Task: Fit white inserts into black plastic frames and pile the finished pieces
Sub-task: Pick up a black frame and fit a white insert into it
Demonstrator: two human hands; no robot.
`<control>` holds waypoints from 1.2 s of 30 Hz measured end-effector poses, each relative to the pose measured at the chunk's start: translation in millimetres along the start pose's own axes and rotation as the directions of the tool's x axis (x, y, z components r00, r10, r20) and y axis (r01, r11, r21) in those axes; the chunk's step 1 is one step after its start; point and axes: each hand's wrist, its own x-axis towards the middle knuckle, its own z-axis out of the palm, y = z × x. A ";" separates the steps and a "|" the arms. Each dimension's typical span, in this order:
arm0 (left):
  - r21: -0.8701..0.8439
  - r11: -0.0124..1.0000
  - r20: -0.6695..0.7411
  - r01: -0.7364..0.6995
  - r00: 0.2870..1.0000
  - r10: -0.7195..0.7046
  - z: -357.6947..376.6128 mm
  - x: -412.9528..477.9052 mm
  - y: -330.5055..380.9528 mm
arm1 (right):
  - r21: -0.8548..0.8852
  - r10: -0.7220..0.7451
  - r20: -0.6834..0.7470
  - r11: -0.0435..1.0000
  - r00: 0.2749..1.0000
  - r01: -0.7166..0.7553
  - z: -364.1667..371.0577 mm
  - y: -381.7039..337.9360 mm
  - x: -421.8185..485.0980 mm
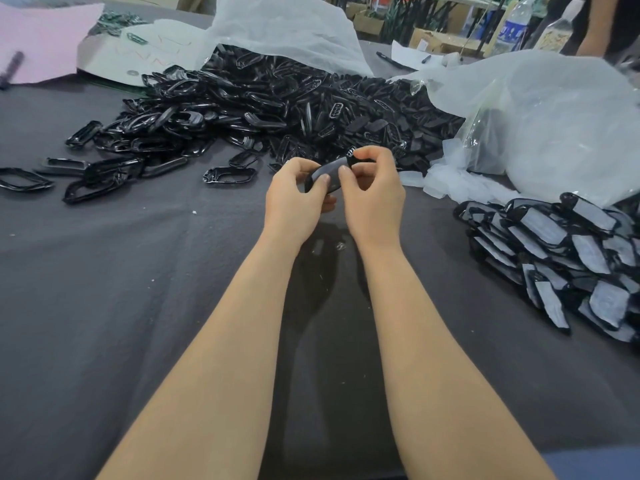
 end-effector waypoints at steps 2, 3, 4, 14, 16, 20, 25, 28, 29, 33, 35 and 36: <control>0.014 1.000 -0.005 -0.012 1.000 0.012 -0.1 -0.3 0.2 | -0.041 -0.045 -0.012 0.998 0.999 0.044 0.0 -1.9 -1.2; 0.021 1.000 -0.007 -0.017 1.000 0.017 0.1 -0.5 0.1 | -0.055 -0.049 -0.008 0.997 0.999 0.049 0.0 -2.3 -1.7; 0.027 0.999 -0.008 -0.022 1.000 0.022 0.4 -0.7 0.2 | -0.070 -0.049 -0.004 0.996 0.999 0.049 0.2 -2.8 -2.0; 0.128 0.983 -0.046 -0.128 0.990 0.135 2.0 -4.3 5.3 | 0.031 0.108 0.024 0.994 0.994 -0.108 2.1 -6.4 -0.6; 0.137 0.982 -0.082 -0.132 0.986 0.144 1.2 -4.1 5.8 | 0.026 0.053 0.017 0.998 0.998 -0.054 3.1 -7.9 -3.3; 0.212 0.969 -0.173 -0.130 0.971 0.168 -1.2 -2.3 4.6 | 0.015 -0.066 0.012 0.998 0.998 0.066 7.9 -11.0 -12.0; 0.185 0.974 -0.199 -0.132 0.965 0.168 -0.6 -3.8 6.0 | 0.018 -0.077 0.030 0.997 0.997 0.077 8.1 -10.9 -11.1; 0.070 0.988 -0.181 -0.137 0.972 0.148 -0.4 -4.6 8.3 | 0.027 -0.062 0.030 0.998 0.998 0.061 6.5 -10.3 -8.6; 0.039 0.991 -0.167 -0.131 0.977 0.136 -0.7 -4.7 8.8 | 0.034 -0.054 0.026 0.998 0.998 0.053 6.1 -10.4 -7.7; 0.050 0.984 -0.124 -0.169 0.977 0.174 -0.6 -6.5 10.4 | 0.098 0.004 -0.002 0.995 1.000 -0.004 4.0 -9.2 -4.0; 0.072 0.977 -0.101 -0.201 0.973 0.207 -0.1 -7.4 10.6 | 0.094 0.027 -0.002 0.995 1.000 -0.027 2.8 -7.8 -2.2; 0.091 0.972 -0.088 -0.218 0.970 0.226 0.0 -7.6 10.3 | 0.087 0.044 0.006 0.995 0.999 -0.045 2.3 -6.6 -1.2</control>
